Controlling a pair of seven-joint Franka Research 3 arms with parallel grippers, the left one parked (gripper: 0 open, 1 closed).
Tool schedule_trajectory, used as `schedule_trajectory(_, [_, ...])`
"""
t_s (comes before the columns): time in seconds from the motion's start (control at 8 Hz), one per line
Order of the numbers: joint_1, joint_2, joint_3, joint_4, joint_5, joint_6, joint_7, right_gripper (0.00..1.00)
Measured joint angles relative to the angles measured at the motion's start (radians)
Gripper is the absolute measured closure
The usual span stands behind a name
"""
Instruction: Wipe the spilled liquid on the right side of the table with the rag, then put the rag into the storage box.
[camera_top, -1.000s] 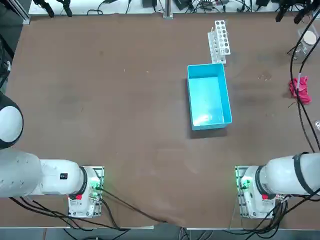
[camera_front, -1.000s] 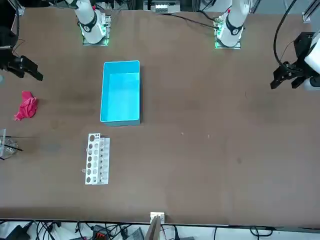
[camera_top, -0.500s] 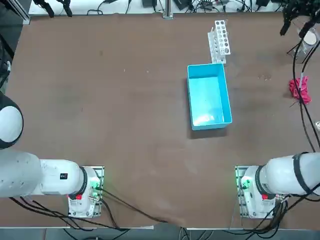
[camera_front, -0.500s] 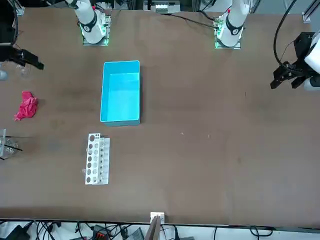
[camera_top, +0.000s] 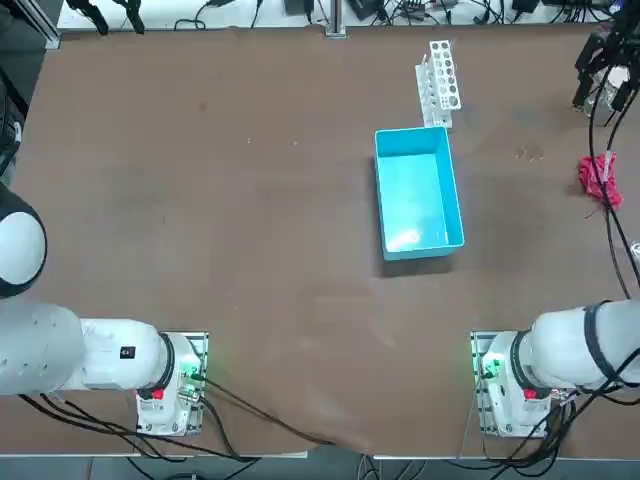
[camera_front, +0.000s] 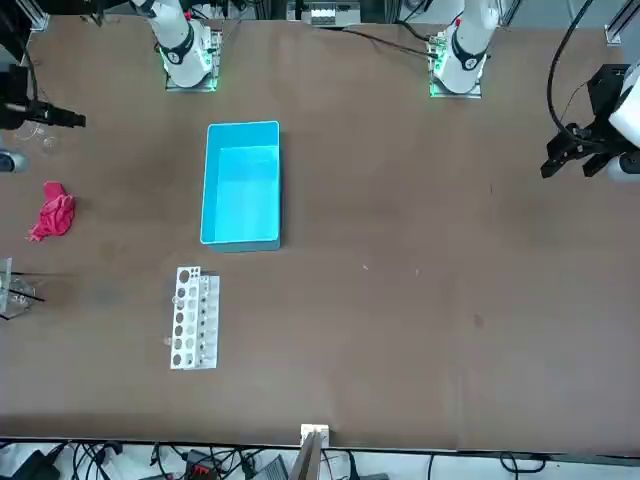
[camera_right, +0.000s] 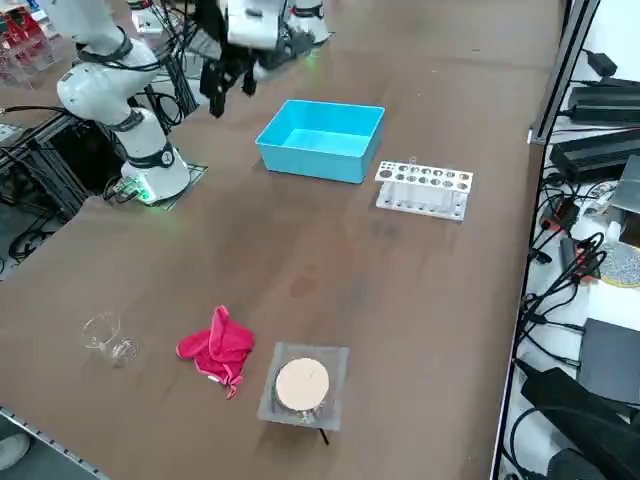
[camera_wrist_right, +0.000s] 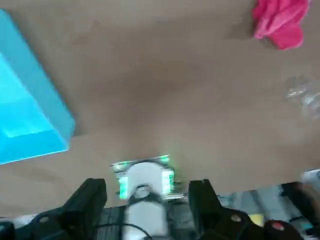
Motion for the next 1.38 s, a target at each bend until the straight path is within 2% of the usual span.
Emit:
schedule_trajectory(0.12, [-0.016, 0.020, -0.002, -0.046, -0.067, 0.085, -0.096, 0.00])
schedule_trajectory(0.38, [-0.086, 0.039, -0.003, -0.182, -0.120, 0.349, -0.232, 0.00])
schedule_trajectory(0.62, [-0.191, 0.060, -0.005, -0.327, -0.185, 0.680, -0.351, 0.00])
schedule_trajectory(0.88, [-0.273, 0.095, -0.006, -0.472, -0.244, 1.010, -0.386, 0.00])
schedule_trajectory(1.12, [-0.344, 0.126, -0.007, -0.570, -0.374, 1.219, -0.386, 0.00])
schedule_trajectory(1.38, [-0.404, 0.181, -0.007, -0.591, -0.427, 1.364, -0.386, 0.00])
